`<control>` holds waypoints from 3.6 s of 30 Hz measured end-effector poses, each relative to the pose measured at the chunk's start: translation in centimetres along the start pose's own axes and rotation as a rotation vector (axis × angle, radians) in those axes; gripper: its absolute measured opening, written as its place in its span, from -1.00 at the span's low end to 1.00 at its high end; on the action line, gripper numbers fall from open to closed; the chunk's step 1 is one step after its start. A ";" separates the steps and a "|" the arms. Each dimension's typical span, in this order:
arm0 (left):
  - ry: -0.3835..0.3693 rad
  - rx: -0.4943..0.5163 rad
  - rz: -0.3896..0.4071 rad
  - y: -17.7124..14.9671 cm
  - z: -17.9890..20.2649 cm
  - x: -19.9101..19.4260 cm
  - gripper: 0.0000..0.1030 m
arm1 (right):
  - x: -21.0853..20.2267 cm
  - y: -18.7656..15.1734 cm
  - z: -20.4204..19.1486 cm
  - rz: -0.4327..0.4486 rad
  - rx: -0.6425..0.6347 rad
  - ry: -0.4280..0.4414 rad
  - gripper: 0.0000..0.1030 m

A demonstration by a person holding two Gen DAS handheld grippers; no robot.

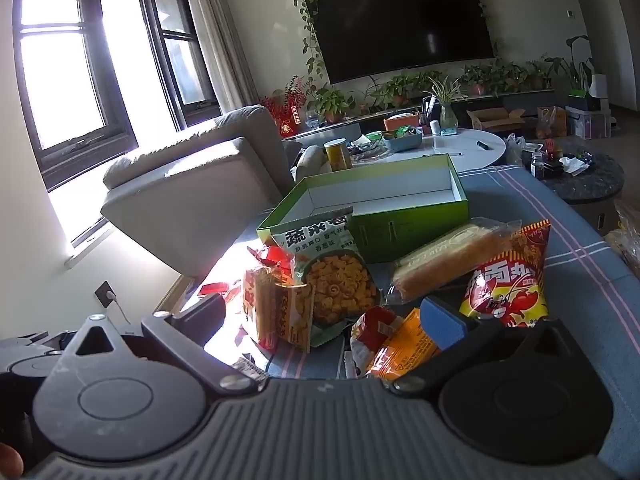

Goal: Organize snacks

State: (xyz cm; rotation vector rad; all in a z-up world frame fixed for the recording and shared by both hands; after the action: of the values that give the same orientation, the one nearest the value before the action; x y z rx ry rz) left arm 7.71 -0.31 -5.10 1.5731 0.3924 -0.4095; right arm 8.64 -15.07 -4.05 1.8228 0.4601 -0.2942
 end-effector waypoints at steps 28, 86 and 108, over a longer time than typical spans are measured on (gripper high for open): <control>-0.030 0.012 -0.018 -0.9 0.7 0.2 0.83 | 0.2 -0.9 0.1 -0.016 -0.014 -0.015 0.78; -0.044 -0.017 -0.058 -1.3 0.5 0.4 0.83 | 0.4 -1.1 0.3 -0.044 -0.003 -0.029 0.78; -0.042 -0.016 -0.063 -1.4 0.5 0.5 0.83 | 0.6 -1.3 0.6 -0.052 0.006 -0.039 0.78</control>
State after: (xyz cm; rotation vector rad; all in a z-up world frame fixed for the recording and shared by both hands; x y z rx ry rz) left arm 7.46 -0.72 -6.63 1.5368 0.4131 -0.4861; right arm 8.59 -15.22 -5.60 1.8094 0.4808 -0.3662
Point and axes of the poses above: each gripper's, at about its wrist camera, not at the fingertips, and x roughly the way its jaws point, z to its right, y to its top, the point moved 9 cm from there along x, roughly the way its jaws point, and after that the axes turned 4 degrees about z, right-handed, at the moved point
